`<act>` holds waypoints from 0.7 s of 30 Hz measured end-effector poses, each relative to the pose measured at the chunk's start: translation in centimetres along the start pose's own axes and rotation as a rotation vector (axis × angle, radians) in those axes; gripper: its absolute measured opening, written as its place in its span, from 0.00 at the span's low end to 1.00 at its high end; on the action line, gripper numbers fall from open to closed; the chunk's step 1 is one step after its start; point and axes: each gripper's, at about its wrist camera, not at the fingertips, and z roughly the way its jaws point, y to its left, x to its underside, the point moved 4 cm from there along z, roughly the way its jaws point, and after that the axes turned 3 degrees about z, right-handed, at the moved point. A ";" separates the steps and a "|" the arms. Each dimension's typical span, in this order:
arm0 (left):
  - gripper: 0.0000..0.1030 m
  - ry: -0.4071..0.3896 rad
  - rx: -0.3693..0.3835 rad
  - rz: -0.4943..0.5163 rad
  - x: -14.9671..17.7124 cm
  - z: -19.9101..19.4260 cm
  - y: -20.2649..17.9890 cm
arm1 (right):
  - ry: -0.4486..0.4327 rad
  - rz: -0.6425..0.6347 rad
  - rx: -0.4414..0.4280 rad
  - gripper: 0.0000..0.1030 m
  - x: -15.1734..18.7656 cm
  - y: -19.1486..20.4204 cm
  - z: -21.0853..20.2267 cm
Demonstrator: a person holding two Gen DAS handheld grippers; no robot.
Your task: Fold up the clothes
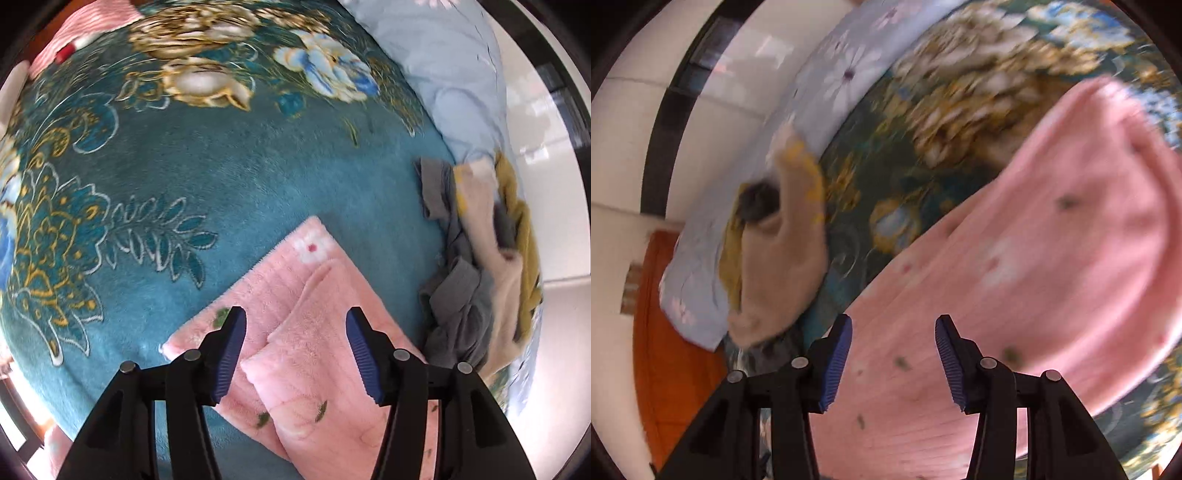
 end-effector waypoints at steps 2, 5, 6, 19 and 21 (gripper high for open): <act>0.58 0.008 -0.030 0.041 -0.4 0.5 -0.3 | 0.046 0.006 0.054 0.49 0.5 1.5 3.9; 0.58 -0.001 -0.043 0.077 -1.2 0.7 -0.3 | 0.048 0.053 0.189 0.49 0.3 2.1 7.6; 0.58 0.001 -0.037 0.080 -1.5 0.8 -0.3 | 0.037 0.087 0.237 0.49 0.0 1.6 8.3; 0.01 0.048 0.054 0.162 -2.8 3.0 -1.9 | 0.012 0.232 0.300 0.03 -0.7 -2.8 7.7; 0.01 0.027 0.064 0.172 -2.5 2.6 -1.9 | 0.011 0.239 0.253 0.03 -0.6 -3.4 6.6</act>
